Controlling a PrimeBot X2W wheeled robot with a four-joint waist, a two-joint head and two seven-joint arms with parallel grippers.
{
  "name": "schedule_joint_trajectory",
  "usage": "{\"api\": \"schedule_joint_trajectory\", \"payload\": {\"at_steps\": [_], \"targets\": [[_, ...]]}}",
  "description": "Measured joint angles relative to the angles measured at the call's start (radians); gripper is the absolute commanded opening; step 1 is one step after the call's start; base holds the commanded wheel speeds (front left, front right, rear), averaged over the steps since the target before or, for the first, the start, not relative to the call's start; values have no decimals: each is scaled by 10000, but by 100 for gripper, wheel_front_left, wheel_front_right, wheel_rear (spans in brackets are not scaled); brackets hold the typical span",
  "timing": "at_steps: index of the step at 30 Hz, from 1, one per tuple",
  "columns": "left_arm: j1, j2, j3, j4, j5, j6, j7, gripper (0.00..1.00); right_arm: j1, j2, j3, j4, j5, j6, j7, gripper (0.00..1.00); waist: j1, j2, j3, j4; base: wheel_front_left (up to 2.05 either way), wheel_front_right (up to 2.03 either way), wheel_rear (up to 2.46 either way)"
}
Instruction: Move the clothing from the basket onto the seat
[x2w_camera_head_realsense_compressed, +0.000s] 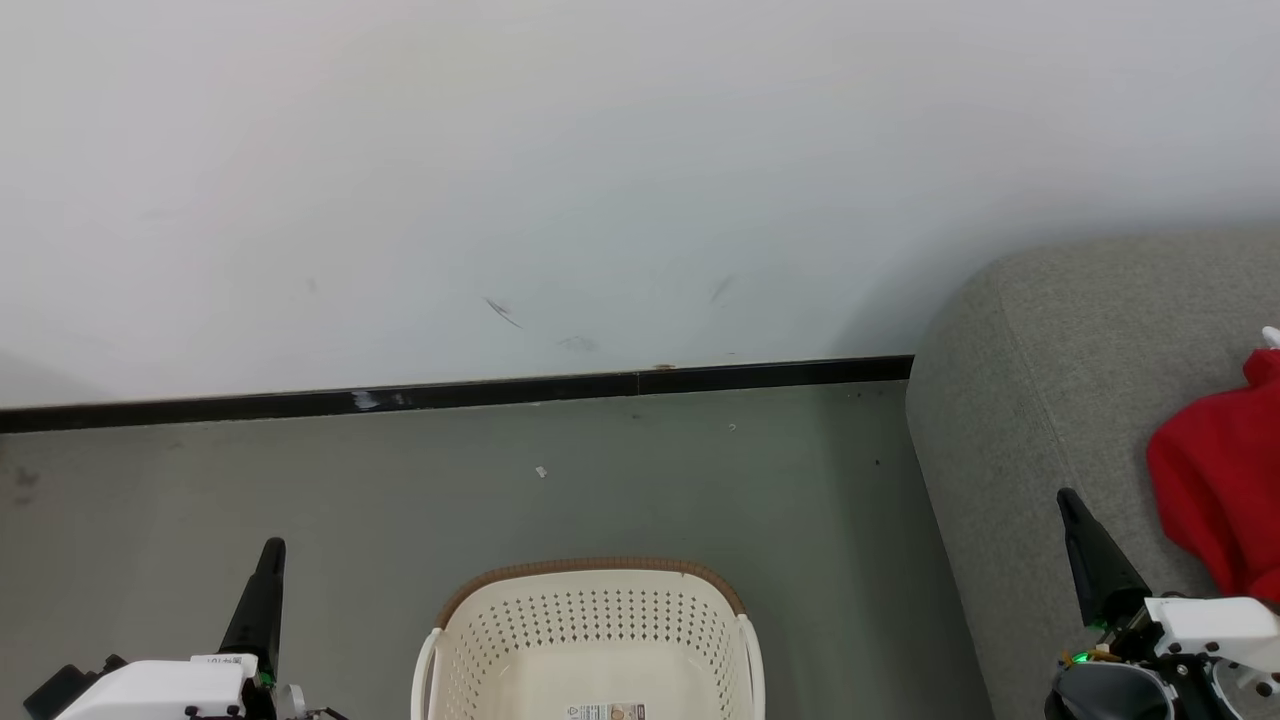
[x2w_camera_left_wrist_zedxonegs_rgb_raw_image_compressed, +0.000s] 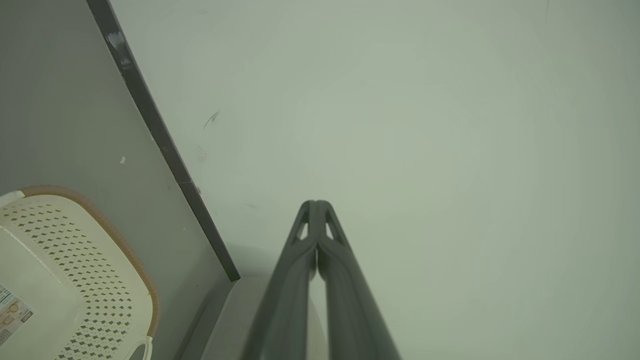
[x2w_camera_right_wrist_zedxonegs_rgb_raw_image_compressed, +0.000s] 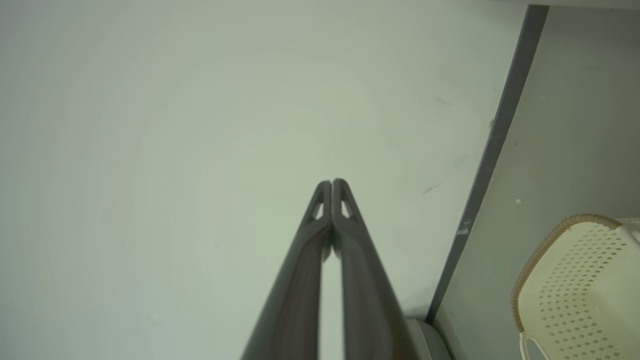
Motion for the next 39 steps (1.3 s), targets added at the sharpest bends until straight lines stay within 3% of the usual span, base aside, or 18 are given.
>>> {"api": "schedule_joint_trajectory", "payload": {"at_steps": [39], "targets": [[0, -4, 10, 0, -2, 0, 0, 0, 0, -4, -2, 27, 17, 0, 8, 0, -1, 0, 2, -2, 0, 0, 0]]}}
